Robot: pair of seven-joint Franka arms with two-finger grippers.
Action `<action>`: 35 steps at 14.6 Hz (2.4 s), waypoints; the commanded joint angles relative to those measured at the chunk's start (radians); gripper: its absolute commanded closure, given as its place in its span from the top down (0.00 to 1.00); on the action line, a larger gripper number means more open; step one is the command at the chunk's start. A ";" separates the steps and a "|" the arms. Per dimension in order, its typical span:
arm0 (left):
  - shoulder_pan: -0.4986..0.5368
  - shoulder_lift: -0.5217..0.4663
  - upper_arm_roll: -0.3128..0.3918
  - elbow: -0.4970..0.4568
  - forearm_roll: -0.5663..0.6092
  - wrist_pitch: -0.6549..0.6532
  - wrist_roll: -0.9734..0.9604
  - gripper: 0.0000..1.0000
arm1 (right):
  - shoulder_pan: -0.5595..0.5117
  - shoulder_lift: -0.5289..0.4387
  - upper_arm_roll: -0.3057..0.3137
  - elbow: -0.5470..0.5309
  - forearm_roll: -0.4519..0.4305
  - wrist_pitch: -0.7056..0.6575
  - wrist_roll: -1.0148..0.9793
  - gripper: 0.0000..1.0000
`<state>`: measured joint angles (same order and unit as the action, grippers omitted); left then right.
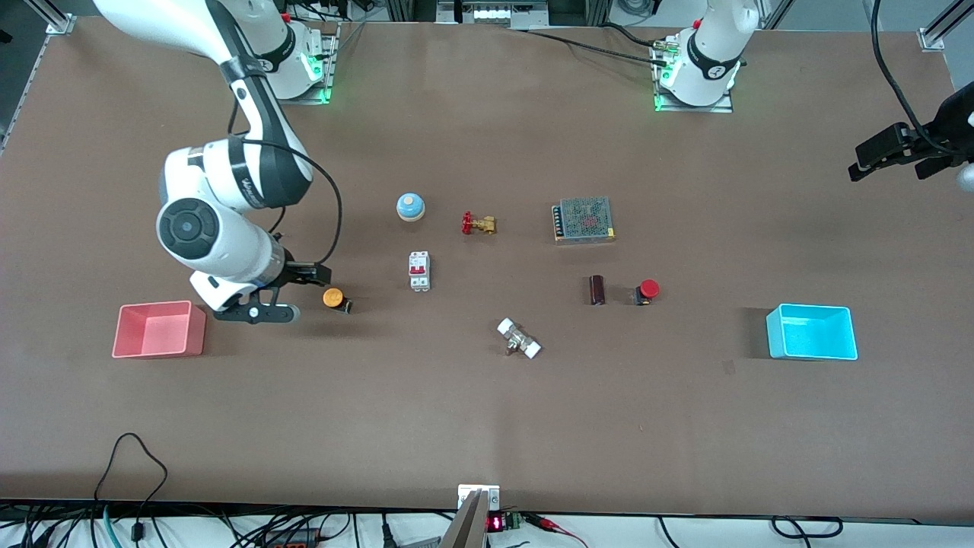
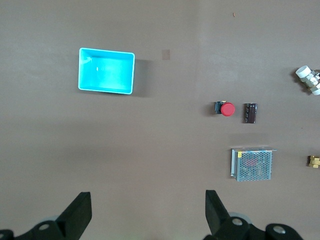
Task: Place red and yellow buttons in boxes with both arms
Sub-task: 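Lower the right gripper over the yellow button and close on it, then hold the yellow button with the right gripper while the left gripper grasps the red button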
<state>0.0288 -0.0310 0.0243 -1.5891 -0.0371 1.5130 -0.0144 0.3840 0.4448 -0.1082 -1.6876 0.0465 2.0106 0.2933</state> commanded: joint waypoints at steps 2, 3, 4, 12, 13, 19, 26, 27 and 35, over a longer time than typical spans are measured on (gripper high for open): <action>0.005 0.011 -0.003 0.029 -0.004 -0.010 0.007 1.00 | 0.004 0.054 -0.005 0.034 0.026 0.017 0.012 1.00; 0.005 0.013 -0.003 0.031 -0.009 -0.008 0.007 1.00 | 0.004 0.066 -0.007 0.034 0.050 0.023 0.012 1.00; 0.005 0.013 -0.003 0.031 -0.010 -0.007 0.008 1.00 | 0.003 0.077 -0.007 0.034 0.071 0.031 0.007 1.00; 0.005 0.013 -0.003 0.032 -0.026 -0.005 0.008 1.00 | 0.033 0.153 -0.005 0.034 0.078 0.078 0.004 1.00; 0.005 0.013 -0.003 0.032 -0.029 -0.007 0.010 1.00 | 0.033 0.163 -0.005 0.034 0.078 0.097 0.007 1.00; 0.002 0.057 -0.012 0.017 -0.029 0.039 0.008 1.00 | 0.030 0.221 -0.005 0.071 0.079 0.108 0.012 1.00; 0.000 0.255 -0.200 -0.167 -0.018 0.464 -0.165 1.00 | 0.022 0.230 -0.005 0.072 0.079 0.108 0.017 0.86; -0.001 0.282 -0.214 -0.179 -0.014 0.507 -0.189 1.00 | 0.022 0.232 -0.005 0.072 0.079 0.108 0.039 0.79; -0.135 0.319 -0.221 -0.518 0.100 0.999 -0.433 1.00 | 0.026 0.244 -0.007 0.072 0.078 0.108 0.050 0.57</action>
<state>-0.0999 0.3162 -0.1991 -2.0138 0.0385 2.4061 -0.4195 0.4095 0.6761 -0.1142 -1.6309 0.1125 2.1198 0.3441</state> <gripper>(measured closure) 0.000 0.366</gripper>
